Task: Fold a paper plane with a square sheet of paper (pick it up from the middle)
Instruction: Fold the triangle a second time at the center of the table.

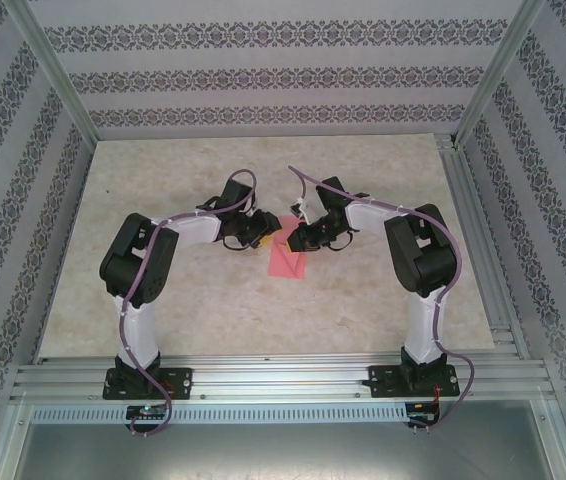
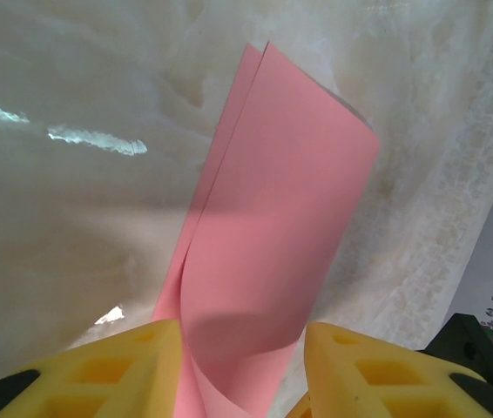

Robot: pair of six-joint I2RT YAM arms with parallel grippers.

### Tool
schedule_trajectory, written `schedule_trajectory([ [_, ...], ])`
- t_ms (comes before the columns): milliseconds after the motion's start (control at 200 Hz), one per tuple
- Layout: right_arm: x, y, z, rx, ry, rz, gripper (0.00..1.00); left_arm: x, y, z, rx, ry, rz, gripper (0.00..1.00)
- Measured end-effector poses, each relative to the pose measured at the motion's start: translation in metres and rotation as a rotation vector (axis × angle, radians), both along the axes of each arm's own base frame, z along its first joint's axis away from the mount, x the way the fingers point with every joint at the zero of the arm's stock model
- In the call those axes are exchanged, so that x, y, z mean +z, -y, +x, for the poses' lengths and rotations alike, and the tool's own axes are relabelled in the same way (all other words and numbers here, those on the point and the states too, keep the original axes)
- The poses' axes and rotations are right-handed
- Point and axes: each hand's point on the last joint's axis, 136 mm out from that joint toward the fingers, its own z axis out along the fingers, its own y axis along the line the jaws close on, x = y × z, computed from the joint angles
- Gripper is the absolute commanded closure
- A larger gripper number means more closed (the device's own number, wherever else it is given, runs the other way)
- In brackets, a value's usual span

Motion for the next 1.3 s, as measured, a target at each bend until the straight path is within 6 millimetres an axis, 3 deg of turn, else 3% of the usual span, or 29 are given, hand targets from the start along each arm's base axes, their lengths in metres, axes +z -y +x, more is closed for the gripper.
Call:
schedule_trajectory([
  [215,-0.002,0.0,0.003,-0.013,0.015,0.014,0.9,0.004,0.012,-0.005,-0.008,-0.005,-0.032,0.61],
  [525,-0.005,0.005,0.008,-0.052,0.013,0.031,0.9,-0.016,-0.003,-0.018,0.04,-0.042,0.017,0.64],
  [844,-0.003,0.009,0.013,-0.064,0.018,0.045,0.9,0.01,-0.002,-0.014,0.04,0.021,-0.013,0.66],
  [1304,-0.004,0.01,0.013,-0.066,0.006,0.055,0.86,0.02,0.019,-0.019,0.011,0.041,-0.081,0.77],
])
